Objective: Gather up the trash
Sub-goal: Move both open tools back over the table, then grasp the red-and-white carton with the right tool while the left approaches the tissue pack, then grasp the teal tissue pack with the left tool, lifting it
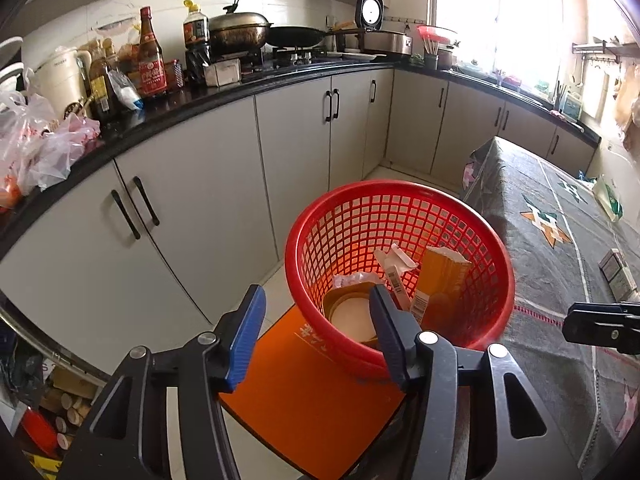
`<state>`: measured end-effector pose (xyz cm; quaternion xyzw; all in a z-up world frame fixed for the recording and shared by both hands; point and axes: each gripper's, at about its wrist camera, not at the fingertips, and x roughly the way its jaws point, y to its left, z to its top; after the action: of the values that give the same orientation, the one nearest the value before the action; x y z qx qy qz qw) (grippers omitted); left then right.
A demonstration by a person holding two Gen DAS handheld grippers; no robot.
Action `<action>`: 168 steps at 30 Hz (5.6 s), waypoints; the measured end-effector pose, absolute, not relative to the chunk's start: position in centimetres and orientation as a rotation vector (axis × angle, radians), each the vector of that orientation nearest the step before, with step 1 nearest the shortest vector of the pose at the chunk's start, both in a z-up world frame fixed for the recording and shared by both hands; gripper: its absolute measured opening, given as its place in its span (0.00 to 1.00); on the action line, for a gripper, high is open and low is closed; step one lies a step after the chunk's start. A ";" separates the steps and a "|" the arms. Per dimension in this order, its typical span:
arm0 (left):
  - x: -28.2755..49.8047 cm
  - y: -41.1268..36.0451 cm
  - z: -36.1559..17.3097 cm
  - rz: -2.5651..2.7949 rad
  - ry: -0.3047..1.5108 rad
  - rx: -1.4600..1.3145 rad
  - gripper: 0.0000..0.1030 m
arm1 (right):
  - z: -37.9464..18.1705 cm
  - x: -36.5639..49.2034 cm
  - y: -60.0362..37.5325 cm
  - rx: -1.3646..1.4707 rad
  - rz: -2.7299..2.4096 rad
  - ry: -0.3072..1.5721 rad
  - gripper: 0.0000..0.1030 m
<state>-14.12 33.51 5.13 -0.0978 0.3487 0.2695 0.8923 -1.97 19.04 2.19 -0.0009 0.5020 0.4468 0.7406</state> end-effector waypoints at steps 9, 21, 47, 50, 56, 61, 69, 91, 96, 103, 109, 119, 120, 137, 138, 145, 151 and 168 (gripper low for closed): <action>-15.5 30.5 6.2 0.562 0.696 -0.153 0.52 | 2.1 -3.9 15.6 -0.003 0.954 1.075 0.58; -15.0 23.1 8.3 0.484 0.660 -0.025 0.54 | 2.4 -5.1 8.4 0.085 0.906 1.046 0.58; -7.5 4.3 6.8 -0.008 0.796 0.040 0.57 | 1.9 -2.6 -17.5 0.456 0.529 0.931 0.63; -7.3 3.7 6.6 -0.021 0.792 0.039 0.57 | 1.7 -1.7 -18.0 0.483 0.515 0.954 0.64; -7.8 4.6 5.5 -0.032 0.815 0.027 0.57 | 1.1 0.0 -15.8 0.447 0.513 0.995 0.64; -8.1 5.8 5.2 -0.030 0.817 -0.002 0.57 | -0.3 1.3 -14.7 0.501 0.524 1.026 0.63; -6.1 5.7 5.1 -0.096 0.857 -0.057 0.60 | 0.8 -0.2 -15.0 0.596 0.655 0.870 0.17; 0.4 0.0 2.1 -0.313 1.008 -0.112 0.66 | 3.3 -3.0 -20.8 0.673 0.626 0.731 0.16; -2.5 -1.4 3.8 -0.449 0.947 -0.045 0.66 | 3.2 -3.0 -21.7 0.697 0.612 0.718 0.16; -0.5 -1.3 4.2 -0.450 0.913 0.082 0.71 | 3.5 -3.2 -22.5 0.705 0.581 0.702 0.16; 0.3 -4.3 3.0 -0.507 0.924 0.255 0.75 | 3.1 -3.1 -23.0 0.700 0.559 0.734 0.16; 0.4 -6.6 1.6 -0.432 0.909 0.352 0.57 | 1.5 -3.8 -21.7 0.589 0.564 0.823 0.27; 0.2 -6.6 1.7 -0.419 0.901 0.350 0.55 | 1.3 -3.8 -21.5 0.579 0.566 0.831 0.27; -4.1 -0.7 4.6 -0.114 0.772 0.125 0.10 | 3.6 -6.6 -19.8 0.490 0.556 0.715 0.13; -4.3 -0.5 4.7 -0.097 0.767 0.124 0.10 | 3.7 -6.7 -19.4 0.485 0.561 0.714 0.13; -5.8 1.2 4.8 -0.037 0.739 0.124 0.09 | 3.6 -6.7 -16.4 0.445 0.599 0.745 0.13; -6.9 2.0 4.9 -0.015 0.717 0.133 0.08 | 3.7 -7.0 -14.4 0.407 0.623 0.763 0.13; -8.3 3.9 5.3 0.014 0.691 0.112 0.08 | 4.2 -7.2 -10.9 0.344 0.659 0.786 0.13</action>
<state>-8.29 3.92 5.29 0.0550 0.3384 0.0068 0.9394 -7.22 -10.86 4.17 0.1636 0.3743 0.3139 0.8571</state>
